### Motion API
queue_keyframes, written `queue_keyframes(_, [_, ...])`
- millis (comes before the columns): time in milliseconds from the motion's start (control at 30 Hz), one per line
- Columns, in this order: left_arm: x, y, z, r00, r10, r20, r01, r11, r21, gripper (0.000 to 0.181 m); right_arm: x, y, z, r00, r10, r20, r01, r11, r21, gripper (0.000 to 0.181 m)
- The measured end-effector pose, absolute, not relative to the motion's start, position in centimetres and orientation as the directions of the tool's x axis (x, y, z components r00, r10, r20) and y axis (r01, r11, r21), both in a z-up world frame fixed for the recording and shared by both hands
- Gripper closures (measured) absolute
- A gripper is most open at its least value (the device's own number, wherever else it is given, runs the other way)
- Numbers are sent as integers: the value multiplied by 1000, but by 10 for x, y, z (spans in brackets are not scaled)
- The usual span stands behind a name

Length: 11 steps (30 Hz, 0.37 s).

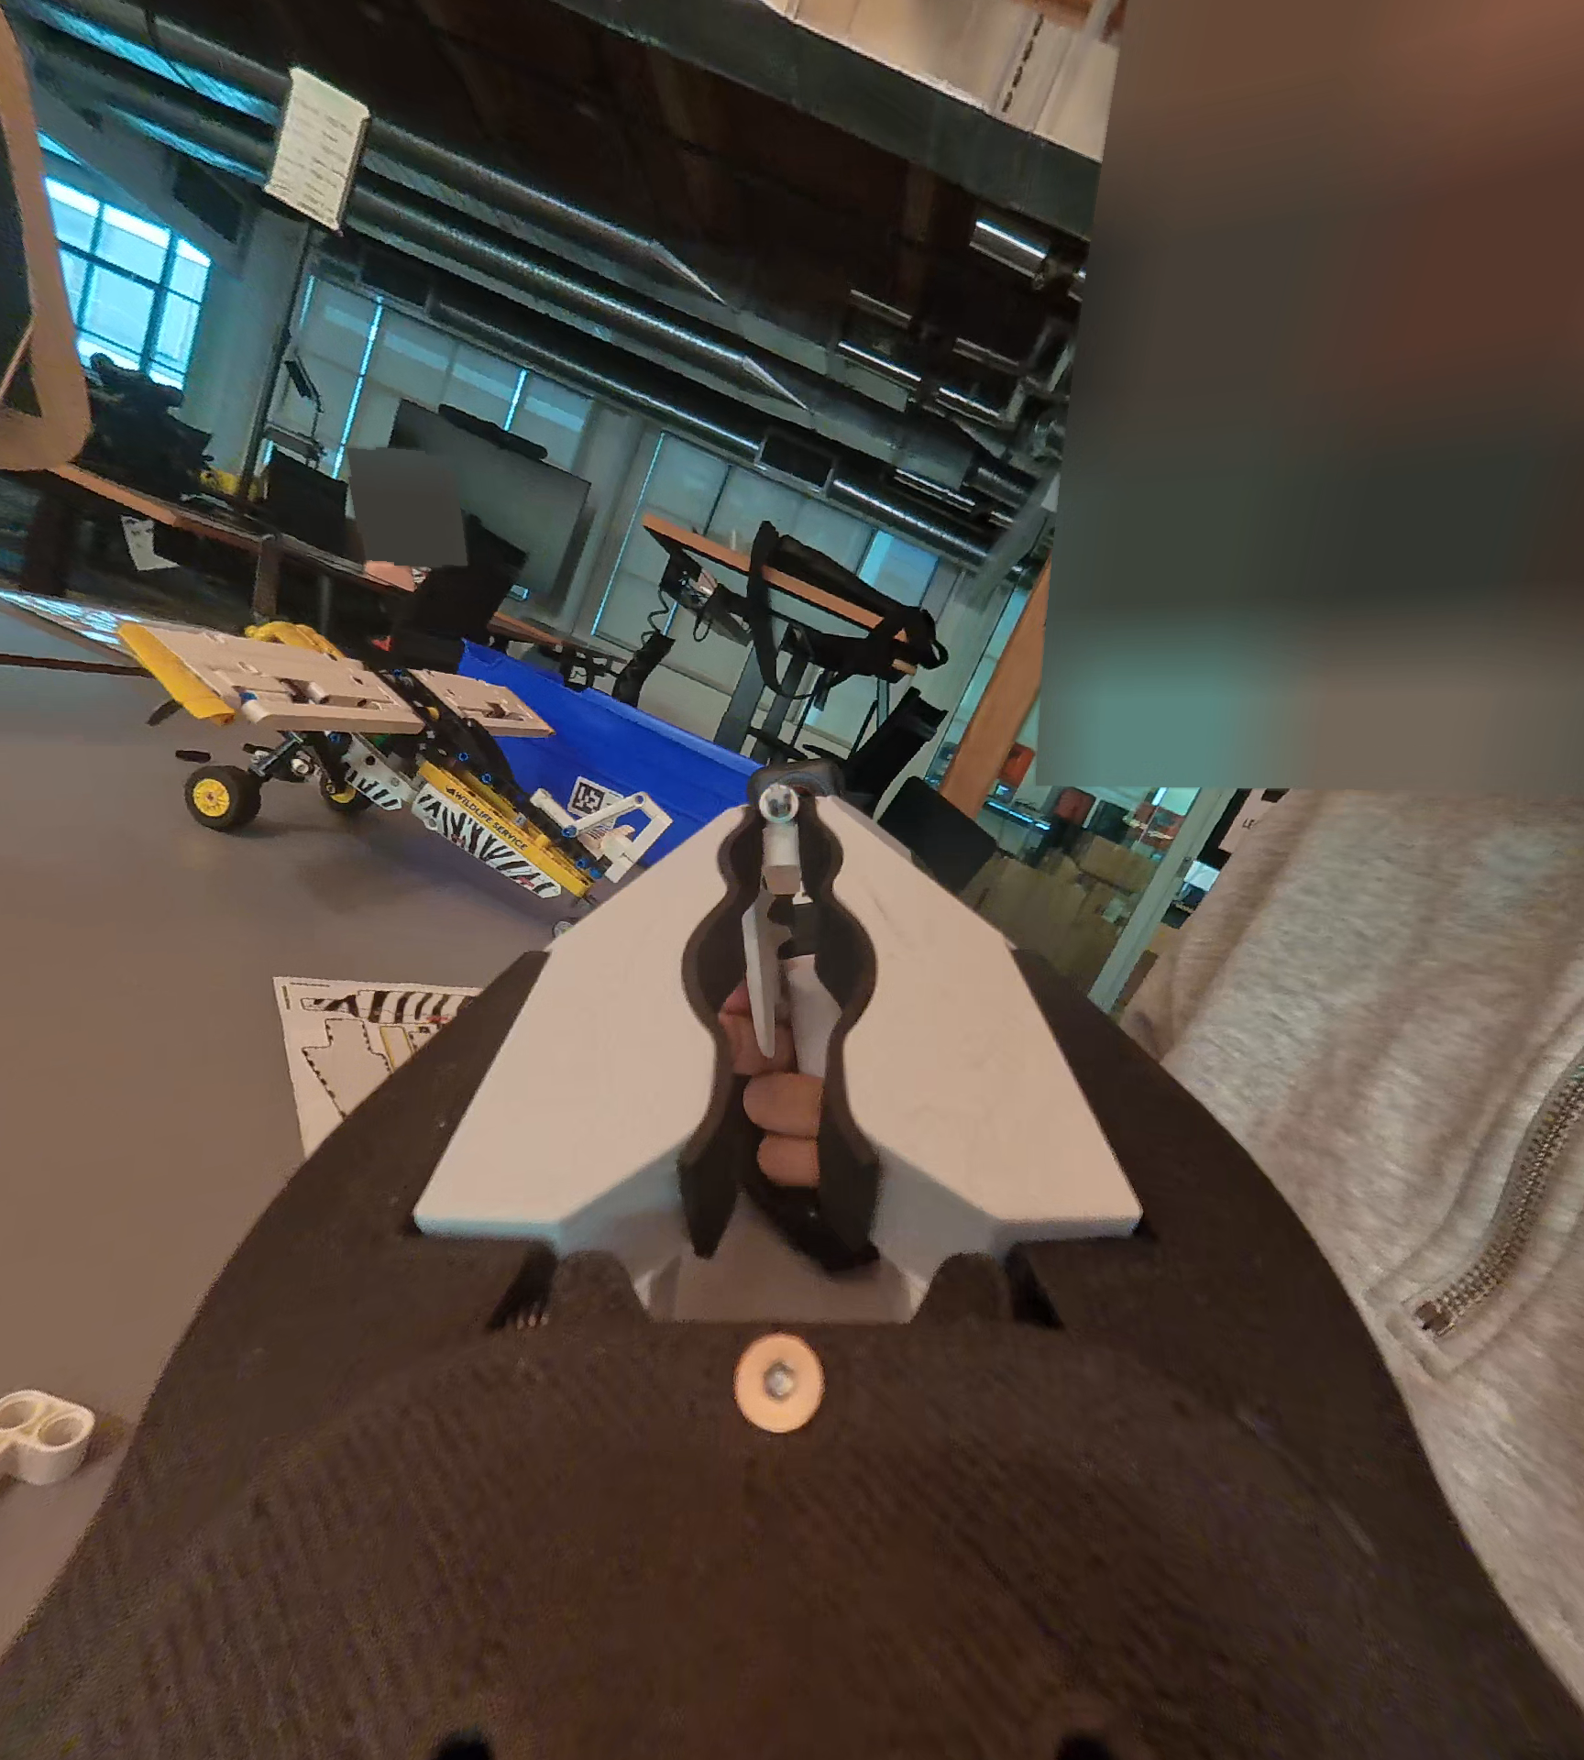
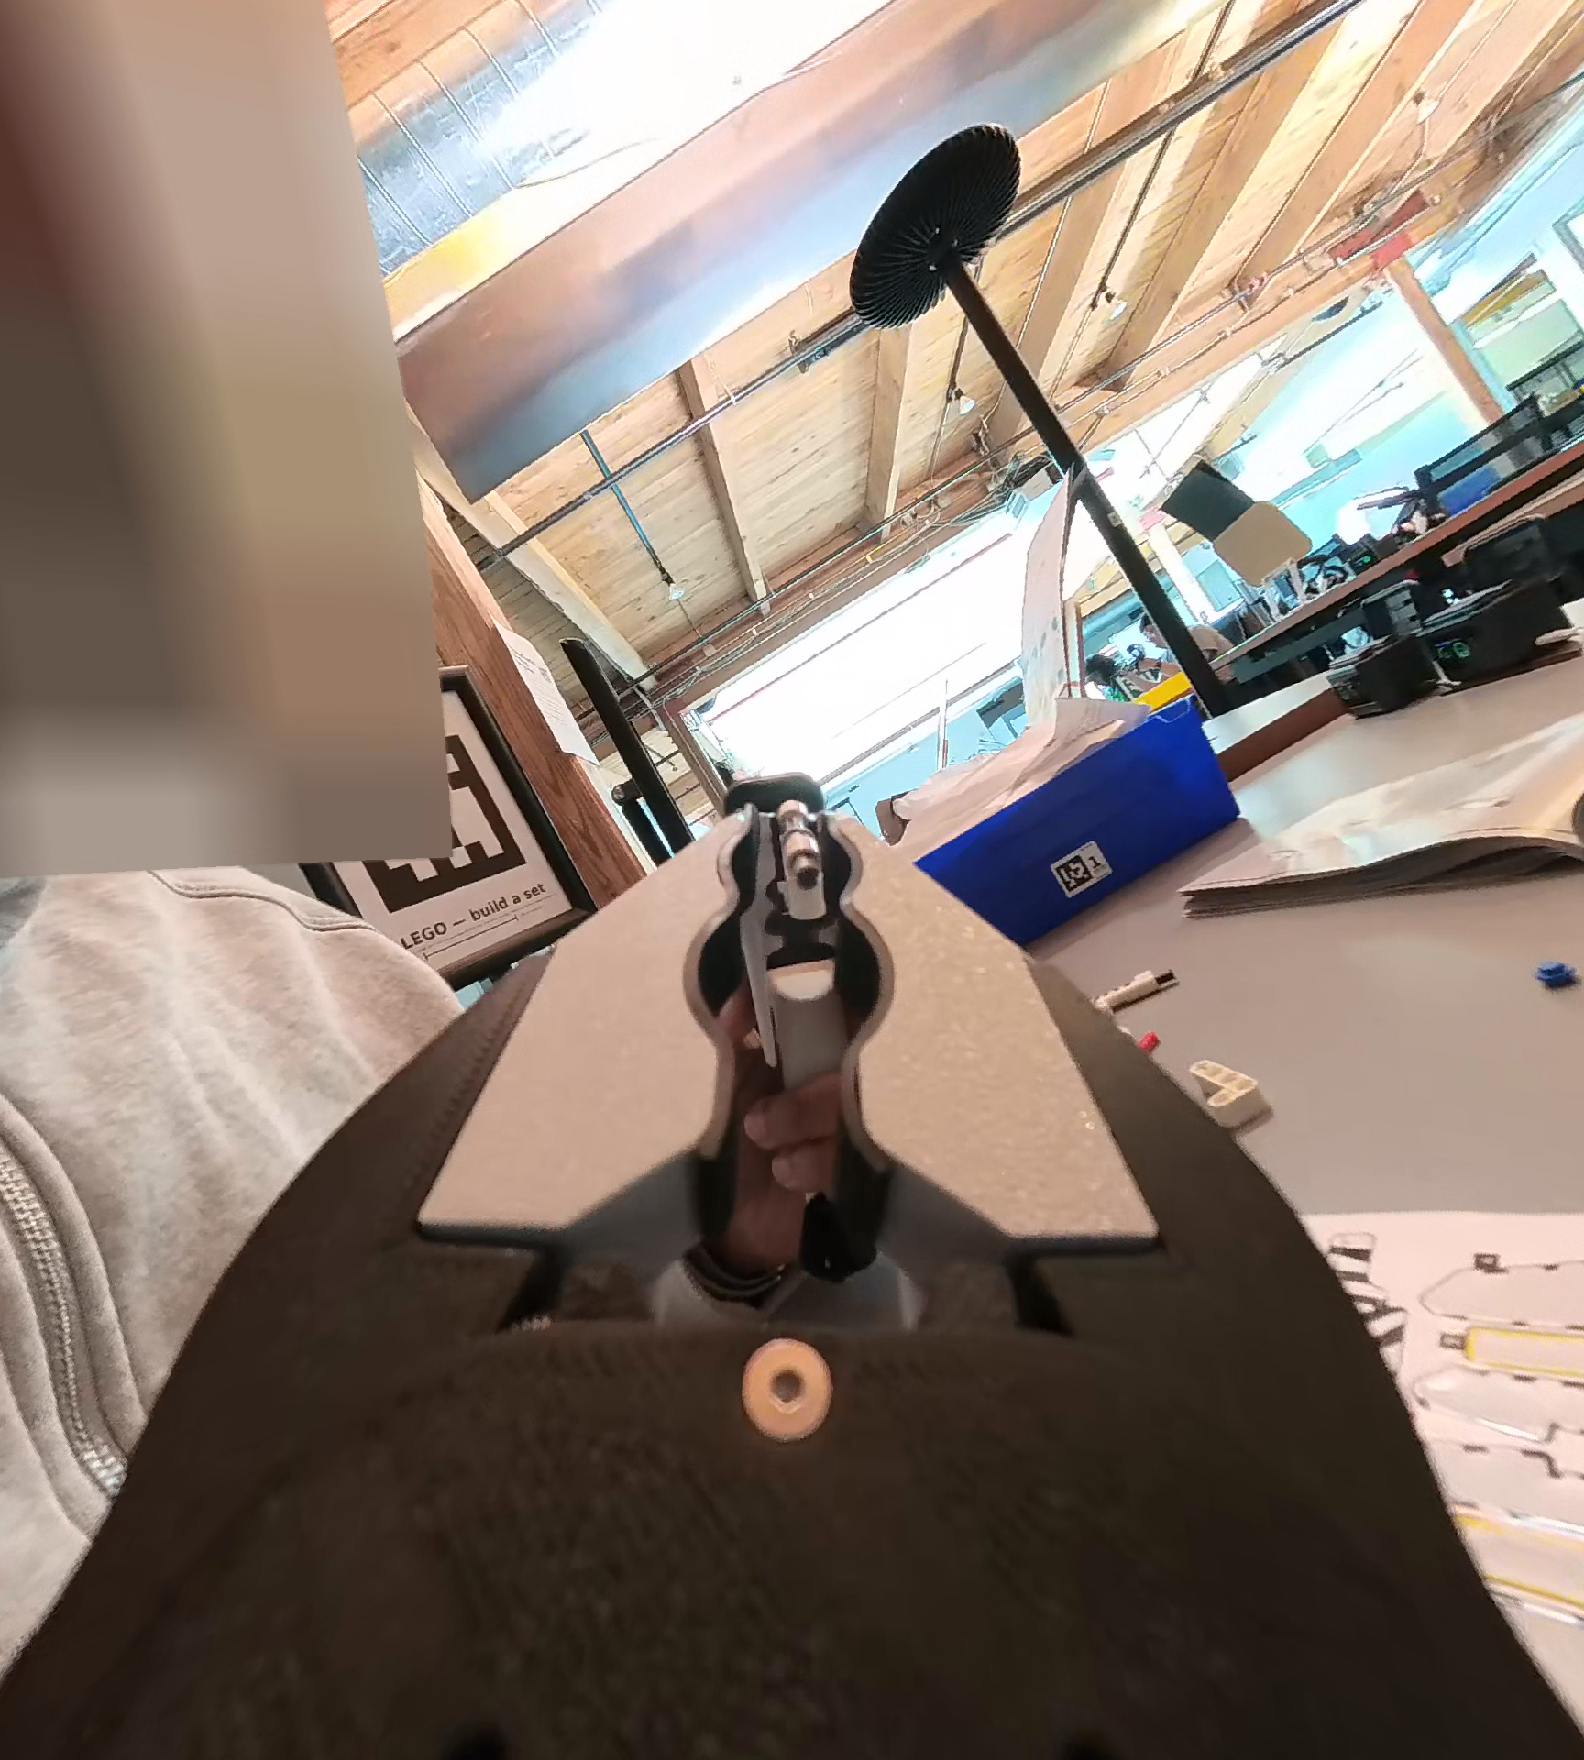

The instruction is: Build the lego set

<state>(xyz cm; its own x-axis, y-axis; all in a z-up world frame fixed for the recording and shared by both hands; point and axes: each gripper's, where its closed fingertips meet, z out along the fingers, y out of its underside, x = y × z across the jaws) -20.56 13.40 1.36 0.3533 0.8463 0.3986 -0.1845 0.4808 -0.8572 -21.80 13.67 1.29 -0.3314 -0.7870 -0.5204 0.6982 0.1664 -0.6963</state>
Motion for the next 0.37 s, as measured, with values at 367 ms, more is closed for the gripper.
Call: queue_keyframes(367, [-206, 133, 12, 380, 817, 434, -170, 523, -835, 175, -216, 136, 13, -310, -790, -528, 702, 184, -688, 168])
